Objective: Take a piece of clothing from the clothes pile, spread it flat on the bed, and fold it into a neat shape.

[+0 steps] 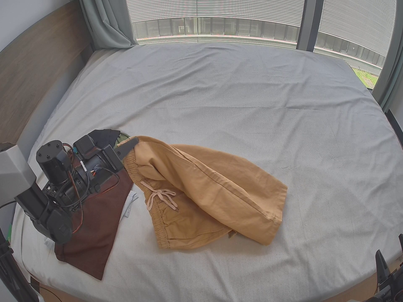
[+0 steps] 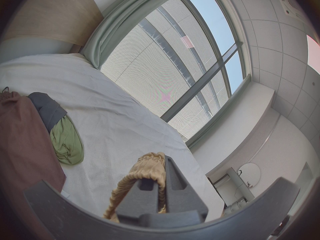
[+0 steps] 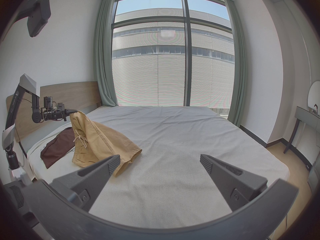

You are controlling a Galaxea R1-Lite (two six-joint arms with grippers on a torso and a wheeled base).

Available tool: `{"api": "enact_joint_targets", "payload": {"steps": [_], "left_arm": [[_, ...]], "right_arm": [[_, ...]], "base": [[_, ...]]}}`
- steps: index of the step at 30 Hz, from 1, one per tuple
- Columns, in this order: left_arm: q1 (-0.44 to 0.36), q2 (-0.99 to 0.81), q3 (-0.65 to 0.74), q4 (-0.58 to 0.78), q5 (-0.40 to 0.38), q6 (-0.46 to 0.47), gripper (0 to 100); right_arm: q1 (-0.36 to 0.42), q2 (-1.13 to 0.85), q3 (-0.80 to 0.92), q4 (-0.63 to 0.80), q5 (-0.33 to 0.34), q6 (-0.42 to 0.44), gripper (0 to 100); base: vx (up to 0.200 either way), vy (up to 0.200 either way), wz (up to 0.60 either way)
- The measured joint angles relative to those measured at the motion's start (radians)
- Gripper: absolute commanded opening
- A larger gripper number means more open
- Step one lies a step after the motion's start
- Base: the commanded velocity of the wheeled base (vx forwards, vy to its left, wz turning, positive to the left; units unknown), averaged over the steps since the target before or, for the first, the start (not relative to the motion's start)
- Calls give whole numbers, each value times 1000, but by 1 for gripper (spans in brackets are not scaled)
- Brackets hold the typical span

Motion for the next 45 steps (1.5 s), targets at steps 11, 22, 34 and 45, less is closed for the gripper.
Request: {"api": "enact_joint_targets", "payload": {"steps": [11, 22, 34, 45], "left_arm": [[9, -19, -14, 0, 2, -87, 0], [7, -10, -13, 0, 2, -87, 0], [9, -11, -15, 0, 3, -83, 0], [10, -11, -16, 0, 4, -81, 0]], "right_arm": [[0, 0, 0, 0, 1, -1, 100], [2, 0, 0, 0, 1, 0, 100], [0, 0, -36, -60, 14, -23, 100], [36, 190, -231, -93, 101, 36, 100]], "base": [[0, 0, 0], [0, 0, 0], [0, 0, 0], [0, 0, 0]]}}
